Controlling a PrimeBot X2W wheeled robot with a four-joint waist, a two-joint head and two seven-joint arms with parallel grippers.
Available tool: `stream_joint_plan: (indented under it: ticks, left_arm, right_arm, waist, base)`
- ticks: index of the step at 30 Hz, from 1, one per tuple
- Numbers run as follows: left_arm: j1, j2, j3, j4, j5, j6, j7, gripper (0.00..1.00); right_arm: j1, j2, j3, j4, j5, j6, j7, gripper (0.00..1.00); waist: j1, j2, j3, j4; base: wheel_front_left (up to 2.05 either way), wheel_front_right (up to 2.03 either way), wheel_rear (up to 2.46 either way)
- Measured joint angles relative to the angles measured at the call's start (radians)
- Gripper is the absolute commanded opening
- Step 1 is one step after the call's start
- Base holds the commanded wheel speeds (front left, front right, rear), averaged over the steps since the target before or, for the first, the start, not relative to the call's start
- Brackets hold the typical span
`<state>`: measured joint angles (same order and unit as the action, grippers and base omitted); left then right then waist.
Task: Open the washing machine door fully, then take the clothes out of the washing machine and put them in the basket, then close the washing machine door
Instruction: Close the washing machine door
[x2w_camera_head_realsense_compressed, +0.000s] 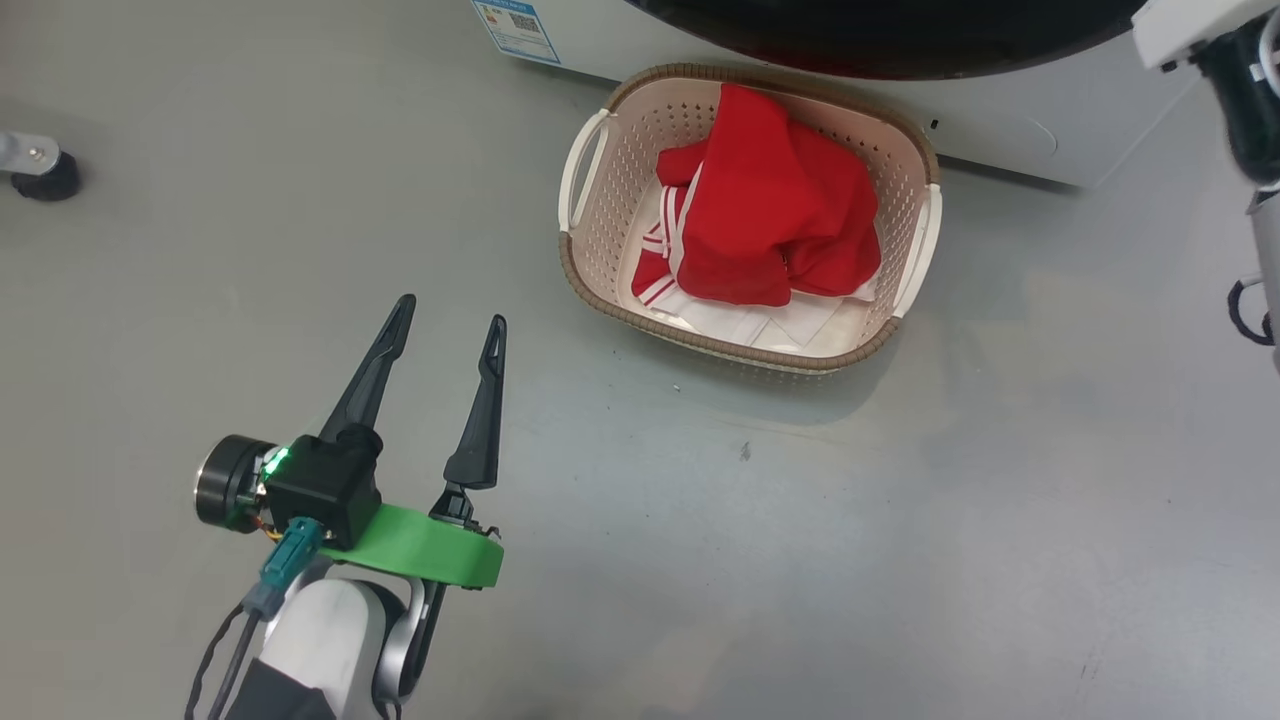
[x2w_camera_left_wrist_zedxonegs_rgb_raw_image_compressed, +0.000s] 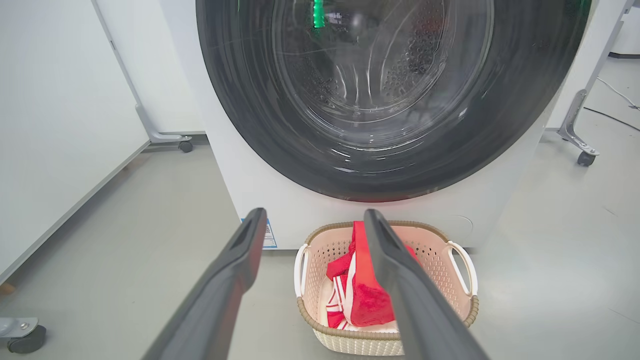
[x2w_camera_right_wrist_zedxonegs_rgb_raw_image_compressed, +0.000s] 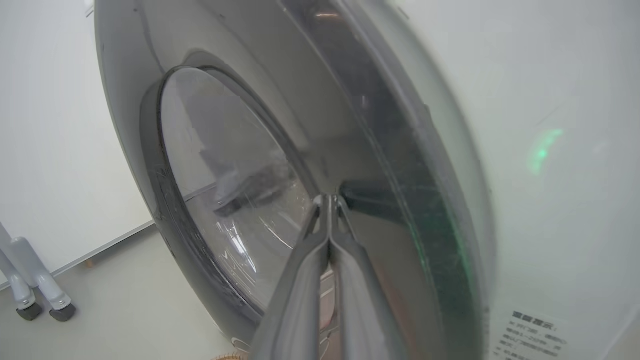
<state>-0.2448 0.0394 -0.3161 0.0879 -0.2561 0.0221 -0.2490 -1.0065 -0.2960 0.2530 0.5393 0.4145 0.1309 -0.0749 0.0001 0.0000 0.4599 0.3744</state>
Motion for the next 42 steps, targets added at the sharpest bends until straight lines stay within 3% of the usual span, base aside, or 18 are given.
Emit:
stream_joint_plan:
  ticks: [12,24,36,37,38,39,40,41,42]
  left_arm:
    - [-0.028,-0.003,-0.008,0.016,-0.006,0.000,-0.003,1.00]
    - [-0.053,-0.006,-0.009,0.018,-0.006,0.001,-0.003,1.00]
    - [-0.054,-0.006,-0.004,0.030,0.003,0.003,-0.003,1.00]
    - [-0.054,-0.006,-0.003,0.033,0.003,0.003,-0.003,1.00]
    - [-0.054,-0.006,-0.001,0.034,0.003,0.003,-0.003,1.00]
    - [-0.054,-0.006,0.003,0.034,0.003,0.003,-0.003,1.00]
    - [-0.054,-0.006,0.010,0.034,0.003,0.004,-0.003,1.00]
    - [-0.054,-0.006,0.017,0.035,0.003,0.005,-0.003,1.00]
    - [-0.054,-0.006,0.022,0.035,0.003,0.005,-0.003,1.00]
  right_arm:
    - [-0.067,-0.019,-0.048,0.076,-0.002,-0.010,-0.059,0.00]
    - [-0.069,0.000,0.016,0.148,-0.012,-0.010,-0.100,0.00]
    - [0.065,0.050,0.036,0.182,0.020,-0.009,-0.154,0.00]
    - [0.078,0.053,0.034,0.183,0.025,-0.009,-0.160,0.04]
    - [0.091,0.058,0.034,0.183,0.027,-0.009,-0.161,0.30]
    - [0.103,0.064,0.035,0.184,0.027,-0.009,-0.162,0.41]
    - [0.115,0.070,0.038,0.185,0.027,-0.009,-0.165,0.81]
    - [0.127,0.076,0.039,0.188,0.027,-0.009,-0.166,1.00]
    - [0.140,0.081,0.038,0.189,0.027,-0.009,-0.168,1.00]
  waist:
    - [-0.0001,0.0000,0.020,0.012]
    - [-0.0001,0.0000,0.007,-0.007]
    - [-0.0001,0.0000,-0.042,-0.045]
    - [-0.0001,0.0000,-0.048,-0.050]
    - [-0.0001,0.0000,-0.053,-0.056]
    - [-0.0001,0.0000,-0.059,-0.062]
    - [-0.0001,0.0000,-0.064,-0.069]
    - [-0.0001,0.0000,-0.069,-0.076]
    - [-0.0001,0.0000,-0.074,-0.083]
  base:
    - [0.00,0.00,0.00]
    - [0.00,0.00,0.00]
    - [0.00,0.00,0.00]
    - [0.00,0.00,0.00]
    - [0.00,0.00,0.00]
    - [0.00,0.00,0.00]
    - [0.00,0.00,0.00]
    - [0.00,0.00,0.00]
    - [0.00,0.00,0.00]
